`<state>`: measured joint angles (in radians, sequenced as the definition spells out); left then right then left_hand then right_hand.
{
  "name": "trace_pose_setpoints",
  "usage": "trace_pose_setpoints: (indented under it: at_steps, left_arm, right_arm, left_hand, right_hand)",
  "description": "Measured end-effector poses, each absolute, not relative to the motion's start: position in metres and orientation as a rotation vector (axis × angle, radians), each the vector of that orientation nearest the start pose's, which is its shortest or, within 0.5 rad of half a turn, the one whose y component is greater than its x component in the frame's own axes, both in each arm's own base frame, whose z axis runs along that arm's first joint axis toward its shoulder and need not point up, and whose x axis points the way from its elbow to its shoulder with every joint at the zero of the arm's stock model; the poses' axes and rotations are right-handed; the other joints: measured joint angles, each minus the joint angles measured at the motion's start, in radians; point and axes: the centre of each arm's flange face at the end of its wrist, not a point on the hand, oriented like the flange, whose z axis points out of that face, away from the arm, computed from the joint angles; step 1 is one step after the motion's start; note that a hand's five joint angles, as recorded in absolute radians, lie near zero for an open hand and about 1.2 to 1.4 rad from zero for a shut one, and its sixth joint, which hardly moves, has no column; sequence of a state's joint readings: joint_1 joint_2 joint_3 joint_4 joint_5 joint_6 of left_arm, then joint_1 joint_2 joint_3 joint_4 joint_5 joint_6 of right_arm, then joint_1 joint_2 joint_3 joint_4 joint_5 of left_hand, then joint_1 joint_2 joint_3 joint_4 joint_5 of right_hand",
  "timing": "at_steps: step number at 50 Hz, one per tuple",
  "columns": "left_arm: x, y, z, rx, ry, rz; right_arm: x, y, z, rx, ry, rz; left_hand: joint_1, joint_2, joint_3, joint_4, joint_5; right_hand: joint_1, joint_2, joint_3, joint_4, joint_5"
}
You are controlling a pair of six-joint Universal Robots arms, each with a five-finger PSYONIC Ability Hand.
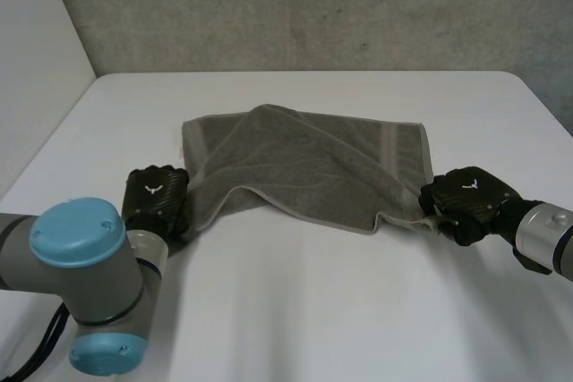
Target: Fold the towel.
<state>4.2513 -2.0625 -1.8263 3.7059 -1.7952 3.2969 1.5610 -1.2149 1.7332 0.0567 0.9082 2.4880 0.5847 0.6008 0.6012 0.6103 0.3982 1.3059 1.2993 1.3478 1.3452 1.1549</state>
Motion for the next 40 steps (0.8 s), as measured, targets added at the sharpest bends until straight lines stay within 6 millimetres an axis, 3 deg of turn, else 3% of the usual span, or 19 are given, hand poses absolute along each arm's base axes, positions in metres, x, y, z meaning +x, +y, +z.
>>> trace_pose_setpoints:
  at_steps: [15, 20, 26, 31, 36, 40]
  left_arm:
    - [-0.245, -0.26, 0.117, 0.504, 2.389, -1.998]
    - [-0.245, -0.259, 0.116, 0.51, 2.394, -1.994]
    - [-0.245, -0.259, 0.116, 0.511, 2.394, -1.993]
    - [-0.245, -0.259, 0.119, 0.513, 2.389, -2.004]
    - [-0.245, -0.264, 0.133, 0.509, 2.357, -2.064]
    - [-0.243, -0.274, 0.16, 0.506, 2.276, -2.164]
  right_arm:
    - [0.185, -0.286, 0.163, -1.197, 2.156, -1.516]
    - [0.185, -0.286, 0.163, -1.197, 2.157, -1.516]
    - [0.185, -0.286, 0.163, -1.197, 2.157, -1.517]
    - [0.184, -0.287, 0.164, -1.196, 2.157, -1.519]
    - [0.184, -0.291, 0.171, -1.19, 2.15, -1.556]
    - [0.182, -0.297, 0.197, -1.164, 2.129, -1.665]
  left_hand:
    - [0.072, 0.051, 0.051, 0.037, 0.08]
    - [0.199, 0.196, 0.188, 0.179, 0.211]
    - [0.657, 0.68, 0.676, 0.671, 0.677]
    - [0.667, 0.744, 0.74, 0.747, 0.711]
    - [0.667, 0.748, 0.744, 0.747, 0.715]
    - [0.667, 0.748, 0.744, 0.748, 0.715]
  right_hand:
    - [0.0, 0.0, 0.0, 0.0, 0.0]
    - [0.0, 0.0, 0.0, 0.0, 0.0]
    - [0.0, 0.0, 0.0, 0.0, 0.0]
    - [0.0, 0.0, 0.0, 0.0, 0.0]
    - [0.0, 0.0, 0.0, 0.0, 0.0]
    - [0.0, 0.0, 0.0, 0.0, 0.0]
